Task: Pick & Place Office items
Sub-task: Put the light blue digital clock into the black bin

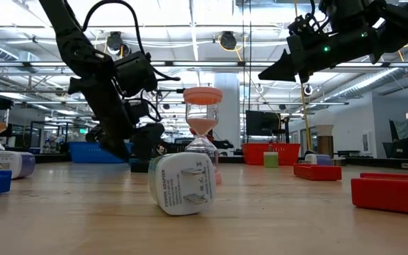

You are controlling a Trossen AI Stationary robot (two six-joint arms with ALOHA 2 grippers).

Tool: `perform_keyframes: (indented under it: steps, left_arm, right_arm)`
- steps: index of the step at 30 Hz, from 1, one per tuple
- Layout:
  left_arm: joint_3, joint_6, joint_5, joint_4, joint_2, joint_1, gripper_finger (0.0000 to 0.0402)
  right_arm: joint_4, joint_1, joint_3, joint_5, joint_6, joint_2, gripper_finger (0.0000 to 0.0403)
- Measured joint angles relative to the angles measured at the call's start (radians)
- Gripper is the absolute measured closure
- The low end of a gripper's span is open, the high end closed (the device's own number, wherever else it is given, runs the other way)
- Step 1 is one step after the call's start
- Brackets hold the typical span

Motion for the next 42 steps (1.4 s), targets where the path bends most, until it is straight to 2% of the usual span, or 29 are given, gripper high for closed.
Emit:
perform_keyframes:
  steps: [6, 11, 18, 21, 24, 30, 37, 42]
  left_arm:
    - [0.0, 0.035, 0.033, -0.013, -0.001, -0.001, 0.0243]
    - [0.0, 0.083, 0.038, -0.059, -0.041, -0.001, 0.0245]
    - [0.0, 0.038, 0.038, -0.163, -0.244, -0.001, 0.0245]
    - [0.001, -0.014, 0.058, -0.115, -0.332, 0.017, 0.0243]
    - [0.04, -0.009, 0.106, -0.035, -0.348, 0.071, 0.0241]
    - [0.24, 0.041, 0.191, -0.04, -0.161, 0.184, 0.0242]
    - [0.501, 0.062, 0.219, -0.136, 0.104, 0.239, 0.0242]
    - [0.602, 0.057, 0.244, -0.2, 0.192, 0.256, 0.0241]
  right_arm:
    - [0.0, 0.0, 0.0, 0.0, 0.0, 0.0, 0.0401]
    - [0.0, 0.0, 0.0, 0.0, 0.0, 0.0, 0.0402]
    - [0.0, 0.0, 0.0, 0.0, 0.0, 0.0, 0.0402]
    - [0.0, 0.0, 0.0, 0.0, 0.0, 0.0, 0.0401]
    - [0.001, 0.0, 0.0, 0.0, 0.0, 0.0, 0.0402]
    - [0.003, 0.0, 0.0, 0.0, 0.011, 0.0, 0.0402]
    - [0.004, 0.0, 0.0, 0.0, 0.01, 0.0, 0.0401]
    - [0.003, 0.0, 0.0, 0.0, 0.008, 0.0, 0.0402]
